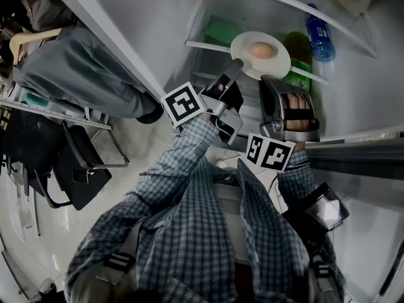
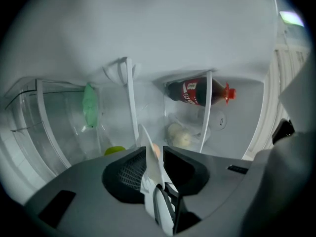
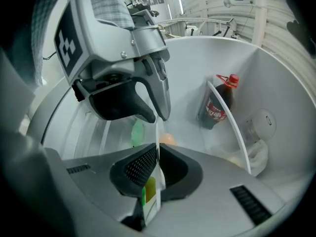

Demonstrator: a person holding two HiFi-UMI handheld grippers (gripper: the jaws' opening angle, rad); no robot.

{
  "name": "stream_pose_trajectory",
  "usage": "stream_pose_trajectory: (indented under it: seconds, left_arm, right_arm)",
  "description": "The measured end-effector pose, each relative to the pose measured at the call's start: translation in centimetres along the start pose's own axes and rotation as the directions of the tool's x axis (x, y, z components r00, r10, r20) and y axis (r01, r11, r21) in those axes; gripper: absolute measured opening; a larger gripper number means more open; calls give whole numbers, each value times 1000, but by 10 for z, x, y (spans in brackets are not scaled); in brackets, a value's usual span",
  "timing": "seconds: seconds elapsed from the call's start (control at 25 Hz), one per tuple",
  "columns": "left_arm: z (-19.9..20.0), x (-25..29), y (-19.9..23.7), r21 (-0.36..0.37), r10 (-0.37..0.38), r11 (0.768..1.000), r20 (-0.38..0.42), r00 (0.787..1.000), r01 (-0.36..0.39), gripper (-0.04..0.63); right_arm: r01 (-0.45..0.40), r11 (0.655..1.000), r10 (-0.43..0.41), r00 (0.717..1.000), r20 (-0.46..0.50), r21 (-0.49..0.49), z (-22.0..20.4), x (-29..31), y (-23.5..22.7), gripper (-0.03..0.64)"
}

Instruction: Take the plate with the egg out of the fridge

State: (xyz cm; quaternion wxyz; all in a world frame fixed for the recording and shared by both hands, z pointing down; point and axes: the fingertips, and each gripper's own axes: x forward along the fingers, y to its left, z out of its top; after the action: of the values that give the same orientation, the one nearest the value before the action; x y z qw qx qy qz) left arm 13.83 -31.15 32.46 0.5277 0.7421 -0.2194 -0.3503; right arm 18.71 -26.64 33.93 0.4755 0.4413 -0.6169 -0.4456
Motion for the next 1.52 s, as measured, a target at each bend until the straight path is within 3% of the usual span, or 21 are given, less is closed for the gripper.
stream_pose_trajectory:
  seconds: [0.76, 1.16, 1.4, 1.52]
  left_arm:
    - [7, 4, 8, -144, 0, 990, 38, 999, 5, 83]
    - [8, 4, 9, -164, 16, 986, 61, 998, -5, 77]
    - [9, 4, 13, -179, 15, 984, 70, 997, -2, 71]
    - [9, 5, 14, -184, 13, 983, 73, 997, 1, 69]
  right_arm:
    - [0, 999, 1, 999, 32, -35, 5, -7, 1, 25]
    - [-38, 999, 38, 999, 22, 30, 4, -14, 1, 25]
    - [-71, 978, 65, 997, 38, 196, 2, -27, -2, 25]
    - [-95, 917, 85, 995, 44, 387, -5, -32, -6, 25]
